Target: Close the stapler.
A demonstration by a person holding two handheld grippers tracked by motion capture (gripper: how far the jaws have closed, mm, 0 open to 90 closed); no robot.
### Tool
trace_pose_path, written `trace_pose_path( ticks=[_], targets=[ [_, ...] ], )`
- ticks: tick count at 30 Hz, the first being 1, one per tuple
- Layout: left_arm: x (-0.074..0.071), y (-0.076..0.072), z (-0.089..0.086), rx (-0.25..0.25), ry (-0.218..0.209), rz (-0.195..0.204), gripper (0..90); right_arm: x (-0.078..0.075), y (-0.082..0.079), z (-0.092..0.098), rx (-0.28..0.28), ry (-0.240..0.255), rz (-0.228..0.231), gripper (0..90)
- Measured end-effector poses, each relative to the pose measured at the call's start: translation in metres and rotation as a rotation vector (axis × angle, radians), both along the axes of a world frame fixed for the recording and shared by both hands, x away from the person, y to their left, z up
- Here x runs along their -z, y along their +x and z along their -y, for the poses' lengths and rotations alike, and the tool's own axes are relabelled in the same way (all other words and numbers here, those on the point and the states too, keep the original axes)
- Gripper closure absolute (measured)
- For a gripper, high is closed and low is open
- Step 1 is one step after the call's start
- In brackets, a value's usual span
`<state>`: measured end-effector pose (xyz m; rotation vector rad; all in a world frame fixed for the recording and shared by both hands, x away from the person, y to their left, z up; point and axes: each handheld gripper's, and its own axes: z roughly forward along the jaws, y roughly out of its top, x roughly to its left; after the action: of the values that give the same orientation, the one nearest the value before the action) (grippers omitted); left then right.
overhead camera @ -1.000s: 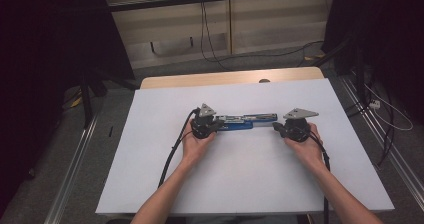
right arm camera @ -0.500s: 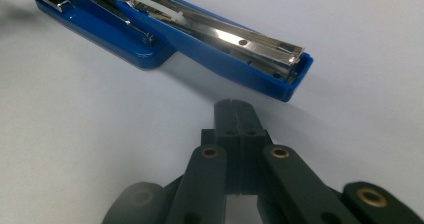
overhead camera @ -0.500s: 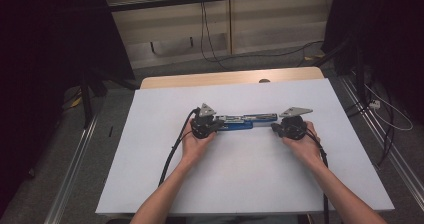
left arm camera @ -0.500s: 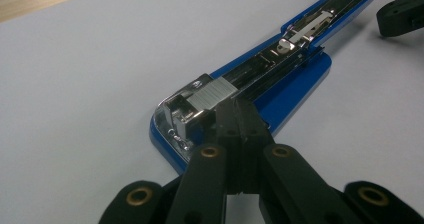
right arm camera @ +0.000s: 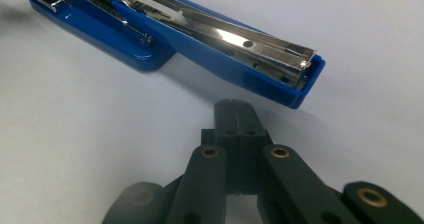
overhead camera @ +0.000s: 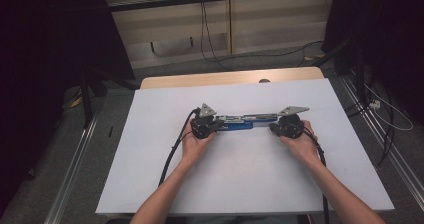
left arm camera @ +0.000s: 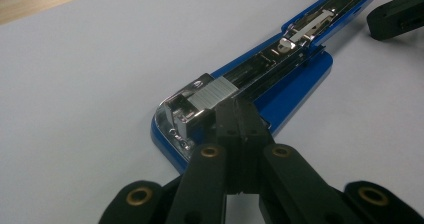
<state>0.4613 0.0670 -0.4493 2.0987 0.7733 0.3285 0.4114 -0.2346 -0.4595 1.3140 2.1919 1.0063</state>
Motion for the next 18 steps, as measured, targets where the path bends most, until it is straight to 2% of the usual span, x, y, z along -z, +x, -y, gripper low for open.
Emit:
trace_pose_path(
  ticks=[2,5,12,14,18],
  targets=[
    [-0.0005,0.0007,-0.0009,0.001,0.010,0.001,90.0,0.0002,-0.0001,0.0004,0.001,0.005,-0.003,90.0],
    [-0.0004,0.0005,-0.0005,-0.002,0.003,-0.004,90.0,0.0006,0.0006,0.0009,0.007,0.018,-0.004,90.0],
    [-0.0004,0.0009,-0.0012,0.001,0.008,-0.002,90.0,0.0008,0.0018,-0.0016,0.012,0.007,0.006,90.0],
    [0.0000,0.0007,-0.0008,-0.002,-0.005,-0.007,90.0,0.0007,0.0020,-0.0018,0.012,0.007,0.006,90.0],
    [-0.0003,0.0009,-0.0013,0.001,0.007,-0.001,90.0,0.0007,0.0019,-0.0022,0.014,0.005,0.007,90.0]
  ],
)
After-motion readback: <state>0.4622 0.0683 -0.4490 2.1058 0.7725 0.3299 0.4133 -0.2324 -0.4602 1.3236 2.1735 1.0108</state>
